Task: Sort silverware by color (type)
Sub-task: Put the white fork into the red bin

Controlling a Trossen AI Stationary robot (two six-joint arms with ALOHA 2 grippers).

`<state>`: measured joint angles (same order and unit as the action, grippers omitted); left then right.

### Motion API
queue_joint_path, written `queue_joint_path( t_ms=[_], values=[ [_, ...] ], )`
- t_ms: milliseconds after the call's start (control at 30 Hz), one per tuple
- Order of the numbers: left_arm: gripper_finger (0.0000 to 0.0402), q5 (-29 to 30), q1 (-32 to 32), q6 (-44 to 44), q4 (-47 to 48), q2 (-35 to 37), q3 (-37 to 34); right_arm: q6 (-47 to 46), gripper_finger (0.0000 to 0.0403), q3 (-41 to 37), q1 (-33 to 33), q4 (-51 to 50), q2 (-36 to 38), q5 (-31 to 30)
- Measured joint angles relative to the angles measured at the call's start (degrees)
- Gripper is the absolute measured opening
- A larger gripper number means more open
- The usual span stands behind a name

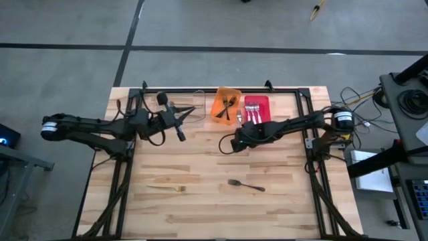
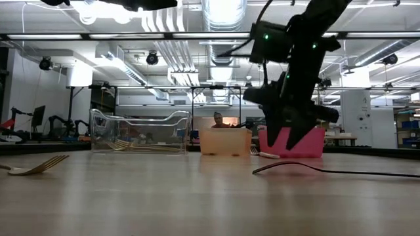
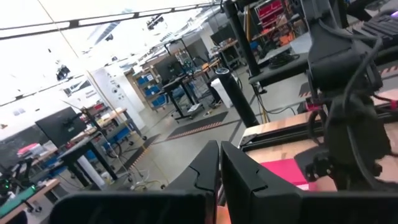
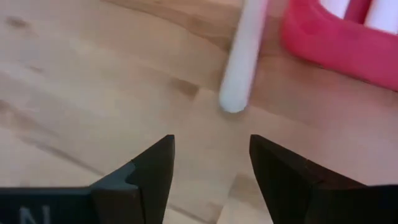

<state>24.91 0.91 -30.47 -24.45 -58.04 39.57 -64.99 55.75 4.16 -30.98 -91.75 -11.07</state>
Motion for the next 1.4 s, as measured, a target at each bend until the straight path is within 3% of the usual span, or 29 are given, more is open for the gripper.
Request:
queue_joint_path(
  t_ms=[467,867,1400],
  values=[
    [0.0000,0.15,0.24,-5.22,-2.25,0.83,0.00,1.03,0.0181,4.54,0.49,0.00,-6.78,-8.52],
    [0.0000,3.21,0.96,-5.34,-1.03,0.83,0.00,2.05,0.0159,6.16,0.46,-0.24,-10.90,-8.64],
    [0.0000,3.19,1.18,-5.28,-1.05,0.79,0.00,2.60,0.0088,6.51,0.55,-0.26,-10.68,-7.01]
  ],
)
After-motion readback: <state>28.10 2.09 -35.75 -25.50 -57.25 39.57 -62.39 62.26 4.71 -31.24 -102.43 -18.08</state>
